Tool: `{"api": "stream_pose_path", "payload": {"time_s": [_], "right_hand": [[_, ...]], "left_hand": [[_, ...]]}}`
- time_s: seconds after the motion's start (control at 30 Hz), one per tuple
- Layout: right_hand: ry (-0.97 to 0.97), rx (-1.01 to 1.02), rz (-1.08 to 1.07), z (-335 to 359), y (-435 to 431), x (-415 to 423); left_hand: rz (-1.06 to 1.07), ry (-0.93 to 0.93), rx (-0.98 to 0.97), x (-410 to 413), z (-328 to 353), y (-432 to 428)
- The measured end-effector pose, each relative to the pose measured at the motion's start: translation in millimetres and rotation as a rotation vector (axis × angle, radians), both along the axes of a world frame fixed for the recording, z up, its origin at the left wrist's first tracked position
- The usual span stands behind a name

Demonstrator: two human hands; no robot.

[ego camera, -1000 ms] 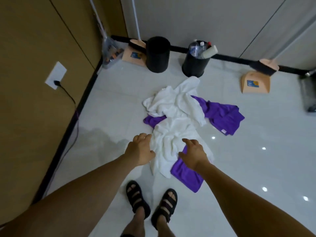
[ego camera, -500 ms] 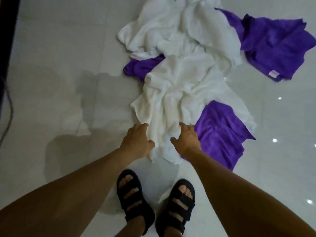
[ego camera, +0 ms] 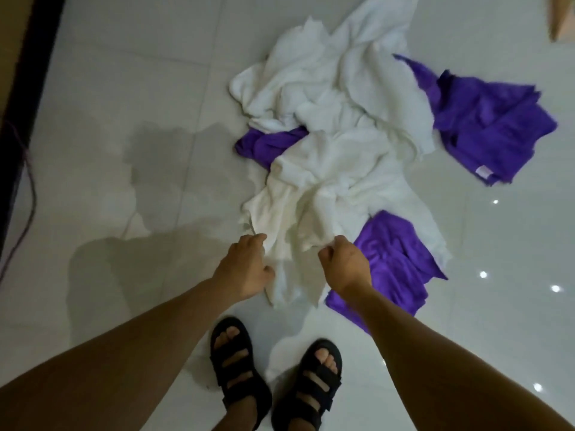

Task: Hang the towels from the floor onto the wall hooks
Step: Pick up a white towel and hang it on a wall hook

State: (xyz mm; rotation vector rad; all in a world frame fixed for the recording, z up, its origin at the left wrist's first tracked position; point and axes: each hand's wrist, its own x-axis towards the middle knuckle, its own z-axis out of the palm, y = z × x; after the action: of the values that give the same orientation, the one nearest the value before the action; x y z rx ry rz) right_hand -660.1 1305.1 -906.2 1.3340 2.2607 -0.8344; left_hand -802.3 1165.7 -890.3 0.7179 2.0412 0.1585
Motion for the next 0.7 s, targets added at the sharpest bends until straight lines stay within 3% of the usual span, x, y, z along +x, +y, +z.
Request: {"api": "stream_pose_path", "payload": {"time_s": [0.23, 0.43, 0.6, 0.7], "right_hand": [[0.562, -0.219, -0.385, 247.4, 30.6, -59.3], [0.722, -0.398, -0.204, 451.9, 42.2, -114.4], [0.788, -0.501, -0.083, 585.1, 44.3, -149.7], [0.837, -0.549, 0.118, 651.9, 45.4, -167.6]], "left_hand": [[0.079, -0.186, 0.273, -24.3, 224.6, 53.3], [0.383, -0.376, 0.639, -81.5, 431.8, 70.7], [0.264, -0.096, 0.743, -122.2, 568.5, 46.3], [0.275, 0.13, 0.823, -130.5, 634.3, 34.9]]}}
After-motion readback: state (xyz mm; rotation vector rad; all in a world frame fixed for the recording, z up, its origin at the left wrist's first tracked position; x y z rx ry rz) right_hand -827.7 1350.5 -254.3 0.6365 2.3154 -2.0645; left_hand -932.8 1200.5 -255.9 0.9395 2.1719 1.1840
